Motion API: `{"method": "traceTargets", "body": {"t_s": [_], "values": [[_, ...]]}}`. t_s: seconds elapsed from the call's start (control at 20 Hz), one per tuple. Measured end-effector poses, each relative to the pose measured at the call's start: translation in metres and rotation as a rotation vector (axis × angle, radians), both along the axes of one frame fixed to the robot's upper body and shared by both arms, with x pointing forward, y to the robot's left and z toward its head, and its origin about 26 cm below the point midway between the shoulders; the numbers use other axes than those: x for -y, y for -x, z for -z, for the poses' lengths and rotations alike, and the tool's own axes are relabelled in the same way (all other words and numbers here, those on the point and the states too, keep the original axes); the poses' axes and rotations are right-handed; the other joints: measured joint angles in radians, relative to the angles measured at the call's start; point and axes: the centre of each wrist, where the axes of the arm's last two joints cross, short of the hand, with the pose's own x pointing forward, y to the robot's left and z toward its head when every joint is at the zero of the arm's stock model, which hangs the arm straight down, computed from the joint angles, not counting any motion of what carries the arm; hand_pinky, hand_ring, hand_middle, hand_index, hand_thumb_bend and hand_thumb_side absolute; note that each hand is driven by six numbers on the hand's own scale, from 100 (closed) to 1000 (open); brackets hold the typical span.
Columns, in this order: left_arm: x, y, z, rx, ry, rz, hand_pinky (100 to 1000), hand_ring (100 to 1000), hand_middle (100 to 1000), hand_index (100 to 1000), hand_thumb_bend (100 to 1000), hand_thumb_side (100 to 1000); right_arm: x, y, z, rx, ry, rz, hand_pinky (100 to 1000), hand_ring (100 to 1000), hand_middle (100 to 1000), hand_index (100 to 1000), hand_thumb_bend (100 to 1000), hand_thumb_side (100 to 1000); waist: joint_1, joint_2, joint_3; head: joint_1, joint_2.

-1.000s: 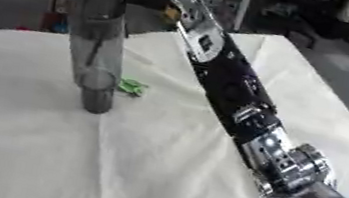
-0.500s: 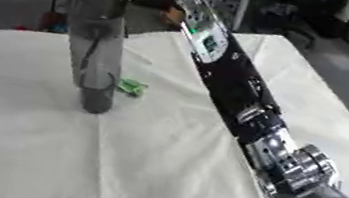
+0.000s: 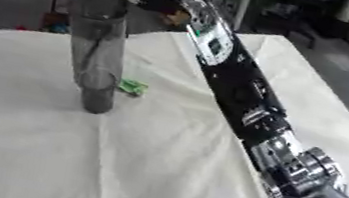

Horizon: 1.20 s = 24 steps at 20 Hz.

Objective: Arrange flowers into the vase.

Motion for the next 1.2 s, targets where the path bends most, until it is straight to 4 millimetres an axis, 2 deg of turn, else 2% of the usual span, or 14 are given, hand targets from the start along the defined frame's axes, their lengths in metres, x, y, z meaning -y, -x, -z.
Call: {"method": "traceTargets", "body": {"t_s": [0.05,0.2,0.3,0.75,1.2], "values": [[0.0,0.0,0.0,0.0,0.0,0.0,793,1000,905,900,800,1000,0.0,0.0,0.0,-0.001,0.002,-0.002,914,786,725,739,780,802,0.0,0.0,0.0,0.0,0.0],[0.0,0.0,0.0,0.0,0.0,0.0,793,1000,905,900,800,1000,0.0,0.0,0.0,-0.009,0.018,-0.016,964,862,811,874,917,785,0.0,0.0,0.0,0.001,0.0],[0.0,0.0,0.0,0.0,0.0,0.0,793,1000,905,900,801,1000,0.0,0.0,0.0,-0.022,0.037,-0.029,980,867,855,905,959,770,-0.001,0.0,0.0,0.001,0.0],[0.0,0.0,0.0,0.0,0.0,-0.001,794,1000,904,900,801,1000,0.002,0.0,0.004,-0.074,0.092,-0.053,990,863,876,925,965,775,-0.001,0.0,0.0,0.003,-0.001],[-0.001,0.0,0.0,0.001,0.001,-0.003,794,1000,904,900,800,1000,0.017,0.0,0.012,-0.11,0.107,-0.027,996,868,885,935,969,776,0.0,0.0,-0.002,0.005,-0.002]]}}
